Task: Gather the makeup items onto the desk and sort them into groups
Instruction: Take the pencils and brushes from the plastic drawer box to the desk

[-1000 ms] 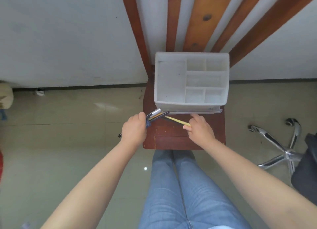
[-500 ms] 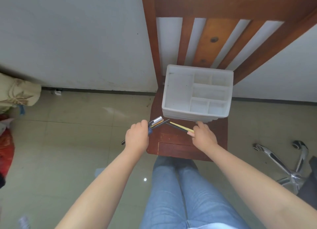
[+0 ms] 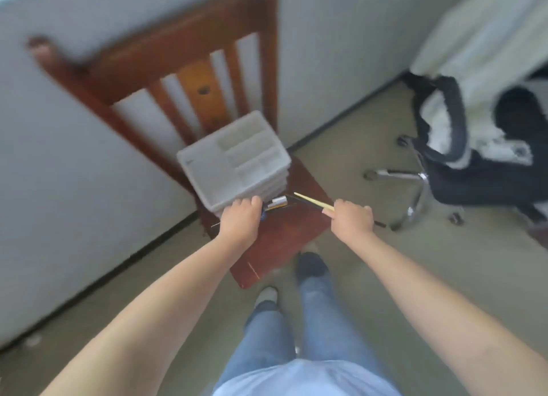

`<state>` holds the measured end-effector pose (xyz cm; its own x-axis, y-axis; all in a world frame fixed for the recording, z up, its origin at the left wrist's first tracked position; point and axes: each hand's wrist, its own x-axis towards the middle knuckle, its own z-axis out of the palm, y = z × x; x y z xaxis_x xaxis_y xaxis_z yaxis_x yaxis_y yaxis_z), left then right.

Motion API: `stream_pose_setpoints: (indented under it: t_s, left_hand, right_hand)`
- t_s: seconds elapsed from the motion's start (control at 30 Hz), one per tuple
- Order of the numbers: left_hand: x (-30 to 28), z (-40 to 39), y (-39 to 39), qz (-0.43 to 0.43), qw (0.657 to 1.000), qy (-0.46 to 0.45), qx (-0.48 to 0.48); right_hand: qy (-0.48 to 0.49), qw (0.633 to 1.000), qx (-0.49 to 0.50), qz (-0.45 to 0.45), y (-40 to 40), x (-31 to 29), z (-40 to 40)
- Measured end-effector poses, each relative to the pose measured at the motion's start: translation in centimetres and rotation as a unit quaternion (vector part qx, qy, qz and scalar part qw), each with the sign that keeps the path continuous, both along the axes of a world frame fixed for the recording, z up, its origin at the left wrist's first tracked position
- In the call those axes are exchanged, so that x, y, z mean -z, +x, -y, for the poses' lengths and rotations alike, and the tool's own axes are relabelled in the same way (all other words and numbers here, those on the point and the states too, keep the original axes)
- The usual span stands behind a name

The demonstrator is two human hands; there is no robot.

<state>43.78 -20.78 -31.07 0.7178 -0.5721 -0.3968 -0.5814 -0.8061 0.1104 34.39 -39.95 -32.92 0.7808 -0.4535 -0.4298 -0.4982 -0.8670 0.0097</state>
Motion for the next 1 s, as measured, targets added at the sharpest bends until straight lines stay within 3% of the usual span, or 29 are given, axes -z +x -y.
stream_pose_setpoints:
  t_s: [0.13, 0.23, 0.33, 0.5, 0.8, 0.9, 1.0]
  left_hand:
    - [-1.5, 6.7, -5.3, -0.01, 0.98, -0.004, 0.197]
    - [-2.5, 12.7, -11.8, 0.0, 0.935, 0.019, 0.354]
    - [-4.1, 18.5, -21.0, 0.027, 0.863, 0.026, 0.505]
    - [-7.4, 24.4, -41.3, 0.077, 0.708, -0.033, 0.702]
    - [-10.9, 22.5, -81.4, 0.102, 0.469, -0.11, 0.87]
    - [-12.6, 21.1, -92.2, 0.1, 0.401, -0.155, 0.897]
    - [-13.9, 21.0, -102.1, 0.099, 0.351, -0.189, 0.912]
  right_hand:
    - [0.01, 0.976, 0.217, 0.003, -10.8, -1.7, 0.8]
    - [-0.015, 0.937, 0.349, 0.001, -20.7, -3.1, 1.6]
    - [-0.045, 0.87, 0.49, 0.01, -31.4, -4.8, 1.7]
    - [-0.101, 0.741, 0.663, 0.039, -49.8, -7.5, -0.7]
    - [-0.212, 0.563, 0.798, 0.023, -83.1, -12.3, -10.4]
    - [-0.251, 0.519, 0.815, 0.046, -92.0, -14.2, -13.2]
    - [-0.254, 0.499, 0.829, 0.008, -100.3, -15.7, -14.7]
